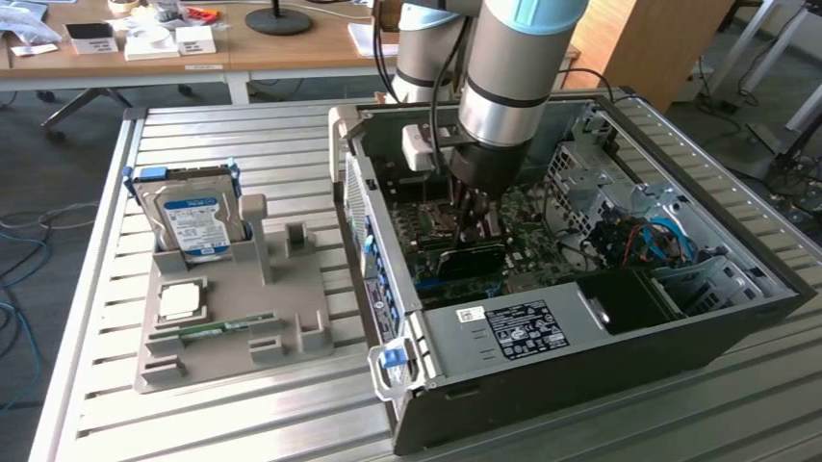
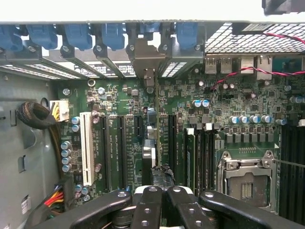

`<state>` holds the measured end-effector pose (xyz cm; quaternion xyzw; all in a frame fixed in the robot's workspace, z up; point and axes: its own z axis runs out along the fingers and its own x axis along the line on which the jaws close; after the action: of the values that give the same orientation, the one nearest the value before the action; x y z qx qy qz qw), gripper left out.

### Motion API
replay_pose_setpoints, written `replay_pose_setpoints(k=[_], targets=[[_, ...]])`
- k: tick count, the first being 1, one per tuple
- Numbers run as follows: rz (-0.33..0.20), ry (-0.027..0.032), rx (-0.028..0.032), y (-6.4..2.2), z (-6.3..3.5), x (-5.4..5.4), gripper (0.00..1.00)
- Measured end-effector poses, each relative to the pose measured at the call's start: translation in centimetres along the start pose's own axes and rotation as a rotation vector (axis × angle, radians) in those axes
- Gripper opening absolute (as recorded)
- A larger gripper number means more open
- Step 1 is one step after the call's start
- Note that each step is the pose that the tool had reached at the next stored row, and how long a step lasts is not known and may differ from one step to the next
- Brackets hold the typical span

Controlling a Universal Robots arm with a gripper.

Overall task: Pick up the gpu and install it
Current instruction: 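Press down on the gpu until it lock into place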

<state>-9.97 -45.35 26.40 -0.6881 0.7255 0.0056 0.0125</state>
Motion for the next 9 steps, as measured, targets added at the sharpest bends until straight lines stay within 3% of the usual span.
replay_pose_setpoints(k=[9], targets=[[0.0,0.0004,-0.0001,0.1,0.2,0.01,0.11]])
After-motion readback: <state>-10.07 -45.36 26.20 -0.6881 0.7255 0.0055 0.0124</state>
